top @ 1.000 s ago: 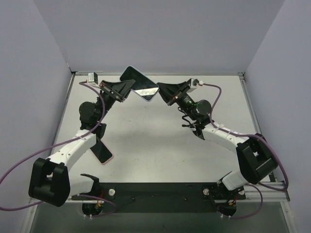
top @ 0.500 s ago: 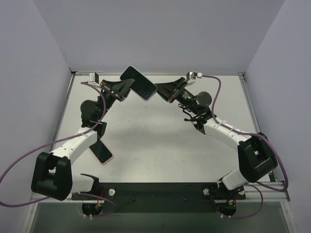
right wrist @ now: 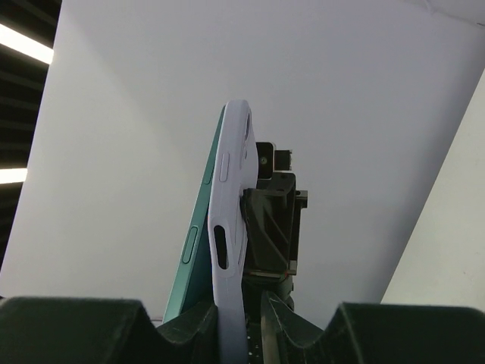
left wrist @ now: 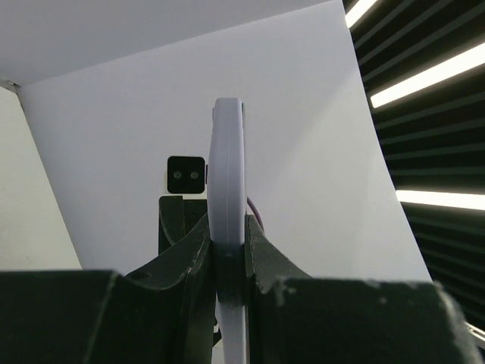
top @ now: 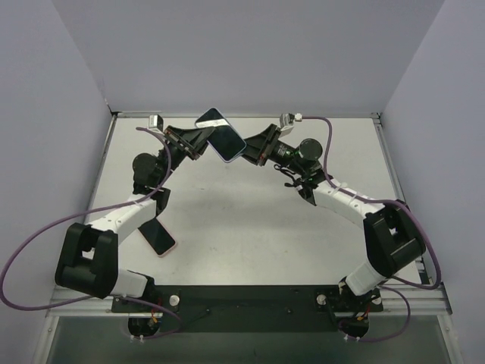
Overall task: Take the phone out of the phone case
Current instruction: Remove the phone case from the phone.
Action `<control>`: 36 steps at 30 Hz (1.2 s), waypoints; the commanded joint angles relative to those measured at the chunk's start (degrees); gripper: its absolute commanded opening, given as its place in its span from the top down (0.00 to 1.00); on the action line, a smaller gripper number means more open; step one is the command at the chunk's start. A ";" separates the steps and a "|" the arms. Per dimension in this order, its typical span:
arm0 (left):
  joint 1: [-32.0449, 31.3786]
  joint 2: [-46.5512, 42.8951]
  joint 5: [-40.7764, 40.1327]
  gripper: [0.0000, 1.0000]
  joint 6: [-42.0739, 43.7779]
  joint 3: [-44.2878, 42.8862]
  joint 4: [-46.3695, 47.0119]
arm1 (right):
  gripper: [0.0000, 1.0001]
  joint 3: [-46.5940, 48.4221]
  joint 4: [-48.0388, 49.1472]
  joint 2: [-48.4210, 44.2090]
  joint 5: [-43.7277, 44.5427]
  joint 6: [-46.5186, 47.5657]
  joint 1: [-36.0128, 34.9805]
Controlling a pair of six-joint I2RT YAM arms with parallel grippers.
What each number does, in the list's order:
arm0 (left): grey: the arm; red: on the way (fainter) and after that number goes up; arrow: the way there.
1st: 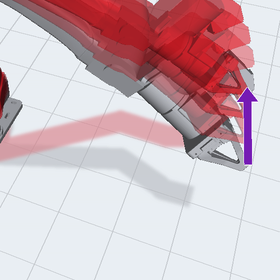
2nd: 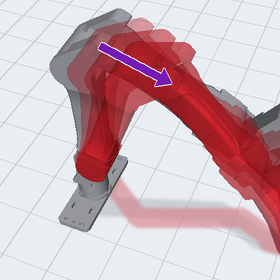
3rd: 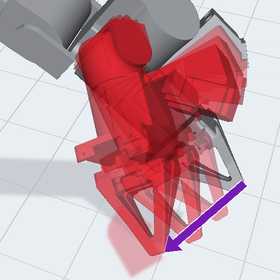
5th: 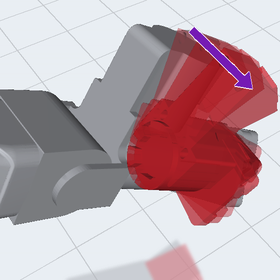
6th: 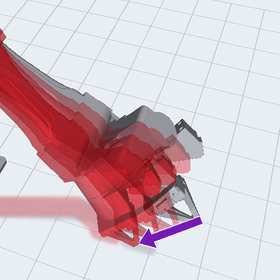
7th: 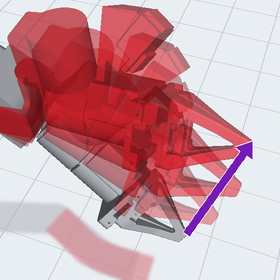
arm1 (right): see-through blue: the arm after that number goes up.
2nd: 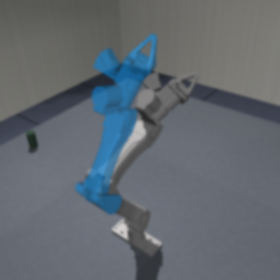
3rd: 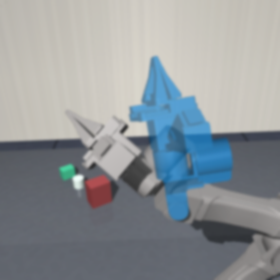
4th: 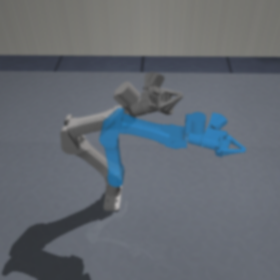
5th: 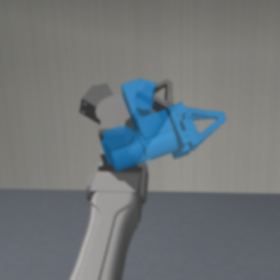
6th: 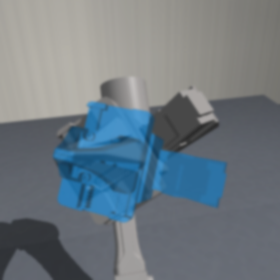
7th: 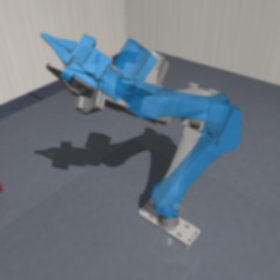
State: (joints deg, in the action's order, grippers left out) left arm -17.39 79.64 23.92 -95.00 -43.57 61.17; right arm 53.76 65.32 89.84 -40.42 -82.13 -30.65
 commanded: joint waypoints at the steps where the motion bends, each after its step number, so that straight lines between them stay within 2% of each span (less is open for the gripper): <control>1: -7.39 0.69 8.77 1.00 -1.77 -6.52 11.26 | 0.78 3.72 -5.03 3.84 -7.92 0.83 -4.85; 5: -8.89 1.49 9.21 1.00 -1.24 -5.91 11.60 | 0.86 6.27 -3.19 4.99 -7.48 -1.27 -4.59; 6: -8.89 1.75 9.39 1.00 -1.41 -5.56 12.30 | 0.95 6.45 -2.57 5.17 -7.48 -1.72 -4.42; 7: -8.89 1.84 9.65 1.00 -1.41 -5.21 12.66 | 1.00 6.53 -2.22 5.25 -7.48 -2.16 -4.33; 10: -8.81 1.84 11.23 1.00 -0.89 -4.33 12.66 | 1.00 5.92 -3.87 4.12 -7.56 -0.94 -3.71; 13: -8.81 2.19 13.16 1.00 0.43 -3.63 11.00 | 1.00 4.43 -14.04 0.43 -5.46 5.99 -2.92; 14: -8.80 2.19 13.52 1.00 1.04 -3.28 9.69 | 1.00 4.25 -22.95 -0.97 -4.15 12.19 -2.57; 15: -8.80 2.19 14.04 1.00 2.26 -2.75 8.63 | 1.00 4.16 -28.44 -3.94 -0.57 15.47 -2.48; 16: -8.80 2.19 14.66 1.00 2.80 -2.40 7.57 | 1.00 4.16 -38.24 -5.54 2.08 18.46 -2.39; 17: -8.80 2.28 14.84 1.00 4.11 -2.05 6.08 | 1.00 4.08 -42.43 -6.95 4.37 23.80 -2.31; 19: -8.72 2.45 15.88 0.93 5.52 -1.34 4.06 | 1.00 3.81 -51.55 -10.55 11.14 27.70 -1.95; 21: -8.80 2.72 16.50 0.84 7.28 -0.73 2.03 | 1.00 3.46 -56.51 -14.32 15.97 32.53 -1.78; 22: -8.72 2.89 16.94 0.70 7.55 0.15 1.59 | 1.00 2.94 -60.36 -15.30 20.17 33.77 -1.69; 24: -8.72 3.07 17.30 0.53 8.43 0.94 0.89 | 1.00 2.23 -63.55 -18.37 24.50 36.85 -1.60; 25: -8.72 3.16 17.73 0.34 8.78 1.64 0.45 | 1.00 1.88 -65.13 -19.26 28.34 37.65 -1.51; 29: -8.54 3.25 18.35 0.18 11.85 3.14 -3.50 | 1.00 -1.36 -69.19 -23.39 33.39 39.32 -0.73; 32: -8.54 3.59 18.18 0.12 12.73 4.10 -4.56 | 1.00 -2.34 -69.45 -23.66 34.97 40.46 -0.46; 36: -8.45 4.04 18.35 0.11 13.79 5.07 -5.97 | 1.00 -3.04 -71.38 -22.43 38.91 42.92 -0.72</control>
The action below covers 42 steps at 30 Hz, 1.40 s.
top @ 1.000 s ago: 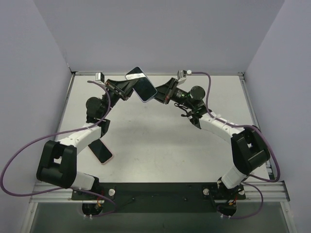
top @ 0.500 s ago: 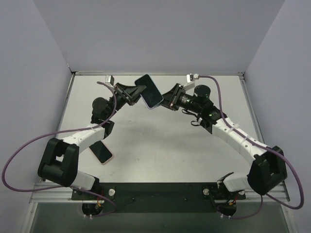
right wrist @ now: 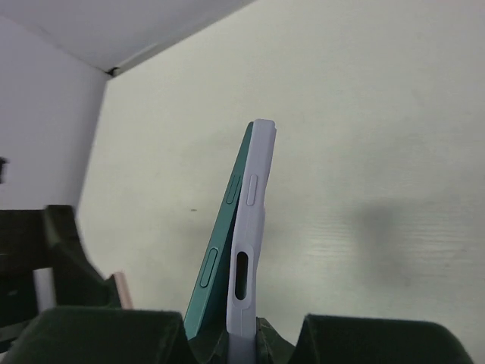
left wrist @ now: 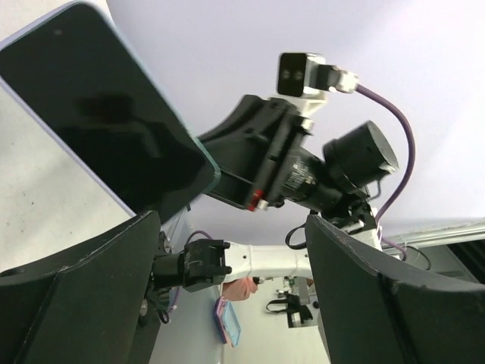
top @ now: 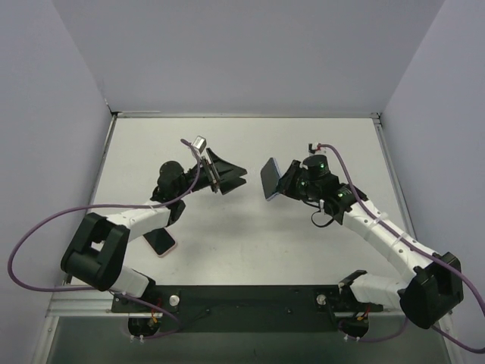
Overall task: Take the phone out of the phone case
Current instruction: Remove the phone case from the phone.
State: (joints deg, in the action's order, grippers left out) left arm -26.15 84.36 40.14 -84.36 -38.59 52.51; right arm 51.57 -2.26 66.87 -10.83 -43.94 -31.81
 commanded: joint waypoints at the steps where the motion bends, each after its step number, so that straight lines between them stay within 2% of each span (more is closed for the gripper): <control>1: 0.31 -0.86 2.05 0.11 3.67 0.27 1.90 | 1.00 -0.95 -4.50 0.71 10.47 5.35 0.26; 7: -0.21 0.37 0.55 0.11 5.43 2.55 -1.53 | 1.00 -3.23 -5.38 3.52 23.47 11.07 -4.21; 10: -1.26 1.68 -0.59 0.11 8.15 1.77 -7.14 | 1.00 -4.80 -3.47 6.07 30.05 13.96 -9.31; 12: -1.79 2.48 -1.55 0.11 10.61 1.32 -12.15 | 1.00 -6.30 -1.70 7.83 31.31 14.76 -10.98; 19: -3.90 5.11 -4.80 0.12 17.46 -1.84 -27.25 | 1.00 -17.11 12.53 10.64 27.36 16.87 -13.36; 25: -7.07 9.42 -9.11 0.16 22.56 -7.37 -38.16 | 1.00 -21.16 16.85 14.33 24.10 15.38 -13.36; 26: -7.68 11.08 -9.55 0.17 23.61 -8.42 -39.06 | 0.96 -21.34 17.20 15.56 24.01 15.20 -13.36; 28: -9.44 12.75 -11.05 0.18 24.41 -11.06 -41.34 | 0.93 -21.60 18.25 16.71 23.49 14.77 -13.36; 30: -10.41 15.21 -12.01 0.19 25.29 -12.38 -41.96 | 0.88 -21.69 19.13 17.85 23.22 14.50 -13.28; 33: -11.20 17.85 -12.45 0.23 25.82 -14.32 -42.23 | 0.86 -21.51 20.45 19.61 22.17 14.67 -13.10; 34: -11.29 18.38 -12.37 0.24 25.82 -14.84 -41.71 | 0.87 -21.43 20.89 19.87 21.56 14.68 -13.19; 36: -11.29 19.44 -12.54 0.26 25.91 -15.20 -41.35 | 0.99 -21.60 21.68 20.49 20.42 14.76 -13.01; 42: -11.20 20.32 -12.54 0.28 24.77 -15.46 -37.49 | 1.00 -23.44 25.99 20.23 15.14 15.20 -12.05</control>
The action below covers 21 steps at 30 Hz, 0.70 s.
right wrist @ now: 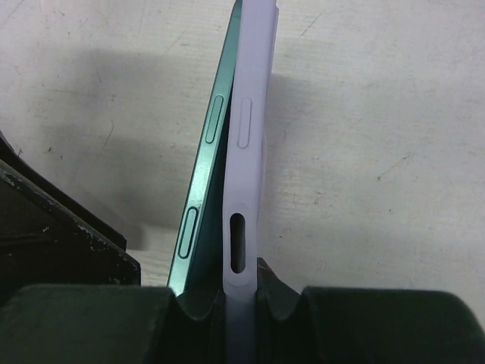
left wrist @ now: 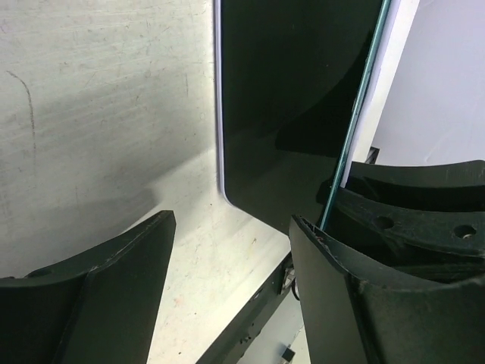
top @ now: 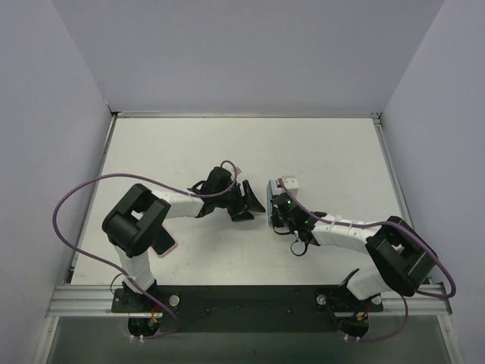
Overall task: Take the phone out of the phone case
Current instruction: Remove the phone case from the phone.
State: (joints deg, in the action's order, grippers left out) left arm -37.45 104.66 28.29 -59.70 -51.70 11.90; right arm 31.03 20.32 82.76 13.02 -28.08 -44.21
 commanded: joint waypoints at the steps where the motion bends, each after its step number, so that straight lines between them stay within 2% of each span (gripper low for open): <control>1: 0.10 0.10 -0.61 0.28 -0.06 -2.52 4.17 | 1.00 -2.99 3.50 4.25 -9.23 -0.40 0.35; 12: 0.01 2.30 -2.27 0.29 2.39 -6.83 2.16 | 1.00 -1.94 1.84 3.72 -11.61 1.44 0.35; 16: -0.60 2.65 -6.40 0.30 6.43 -9.72 -4.05 | 1.00 -1.58 1.39 3.72 -11.96 1.62 0.17; 21: -1.31 3.71 -8.60 0.30 8.11 -11.75 -6.71 | 1.00 -0.97 0.69 3.64 -11.96 1.88 0.17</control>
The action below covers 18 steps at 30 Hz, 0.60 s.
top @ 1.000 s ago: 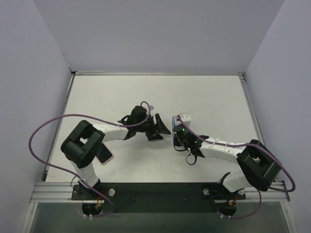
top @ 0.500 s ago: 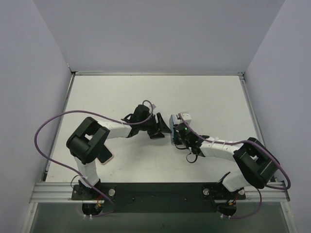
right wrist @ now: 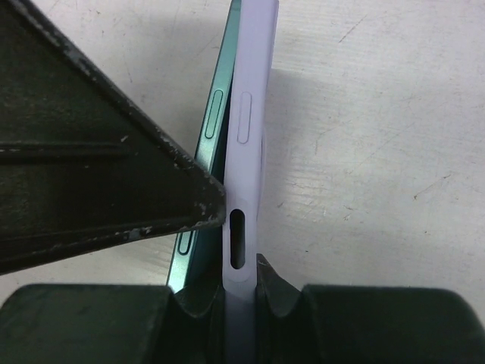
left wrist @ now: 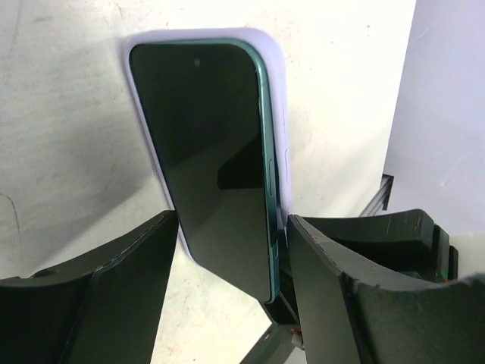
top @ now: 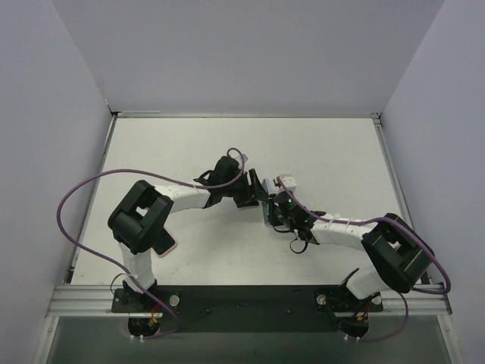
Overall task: Take the phone out of the phone case
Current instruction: Remove the phone case from the phone.
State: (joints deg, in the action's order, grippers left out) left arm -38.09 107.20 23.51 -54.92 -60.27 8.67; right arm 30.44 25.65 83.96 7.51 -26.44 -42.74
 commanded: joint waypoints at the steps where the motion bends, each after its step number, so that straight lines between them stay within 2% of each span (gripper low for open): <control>1: -0.85 1.43 -3.82 0.30 3.32 -3.36 -3.83 | 1.00 -0.29 -4.82 2.43 -6.37 0.24 -1.38; 8: -2.17 4.07 -8.64 0.38 5.52 -7.32 -13.58 | 1.00 -0.20 -5.70 0.86 -5.40 0.42 -1.64; 12: -2.69 3.98 -13.91 0.39 5.26 -7.67 -17.18 | 1.00 -0.46 -6.05 -0.20 -5.05 0.16 -1.73; 14: -3.05 4.16 -16.63 0.45 5.61 -8.54 -20.34 | 1.00 -0.47 -6.31 -0.73 -4.35 0.07 -1.64; 18: -3.66 4.07 -20.78 0.48 5.87 -9.25 -24.92 | 1.00 -0.73 -6.66 -1.61 -3.38 -0.28 -1.56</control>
State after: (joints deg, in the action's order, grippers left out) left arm -41.56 109.19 15.16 -51.72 -69.78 -4.43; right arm 30.63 24.84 83.77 7.51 -27.20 -42.72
